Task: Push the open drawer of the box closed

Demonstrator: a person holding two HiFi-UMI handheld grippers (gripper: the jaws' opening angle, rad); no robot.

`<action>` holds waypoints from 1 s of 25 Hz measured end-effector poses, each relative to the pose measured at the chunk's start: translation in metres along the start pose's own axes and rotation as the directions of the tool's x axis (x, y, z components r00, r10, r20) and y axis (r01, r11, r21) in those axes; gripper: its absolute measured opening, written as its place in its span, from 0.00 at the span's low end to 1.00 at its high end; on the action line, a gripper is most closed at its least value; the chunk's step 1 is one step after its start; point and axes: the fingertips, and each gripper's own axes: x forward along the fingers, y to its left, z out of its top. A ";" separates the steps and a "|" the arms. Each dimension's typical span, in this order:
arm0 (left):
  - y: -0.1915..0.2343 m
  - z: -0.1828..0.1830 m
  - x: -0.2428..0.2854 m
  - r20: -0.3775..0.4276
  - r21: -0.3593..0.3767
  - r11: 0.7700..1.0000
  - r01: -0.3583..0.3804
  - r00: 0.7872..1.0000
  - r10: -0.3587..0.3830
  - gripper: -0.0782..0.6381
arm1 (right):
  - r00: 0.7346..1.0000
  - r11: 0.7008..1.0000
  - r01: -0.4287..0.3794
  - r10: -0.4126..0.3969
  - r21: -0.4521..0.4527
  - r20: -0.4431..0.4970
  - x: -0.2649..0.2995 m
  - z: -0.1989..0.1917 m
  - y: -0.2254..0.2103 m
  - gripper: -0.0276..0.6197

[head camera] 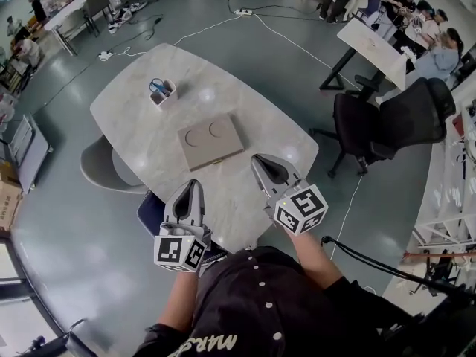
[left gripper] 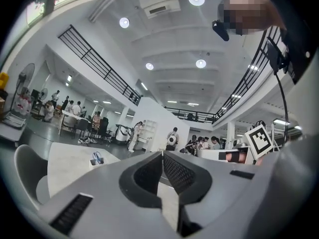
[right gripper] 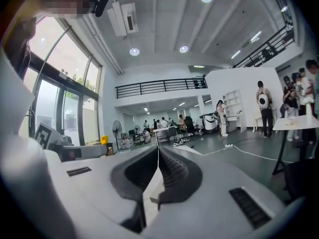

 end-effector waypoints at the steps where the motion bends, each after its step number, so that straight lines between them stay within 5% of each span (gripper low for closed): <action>1: -0.002 0.005 -0.001 0.007 0.009 1.000 0.002 1.000 -0.002 0.13 | 1.000 1.000 0.005 -0.004 -0.009 0.016 -0.004 0.004 0.001 0.04; 8: -0.001 0.035 0.000 0.058 0.064 0.998 0.006 0.998 -0.010 0.13 | 0.996 0.997 0.036 -0.031 -0.067 0.083 -0.014 0.025 0.005 0.04; 25: -0.002 0.046 -0.017 0.078 0.126 0.991 -0.042 0.996 0.033 0.13 | 0.993 0.998 0.049 -0.044 -0.043 0.111 -0.013 0.027 0.012 0.04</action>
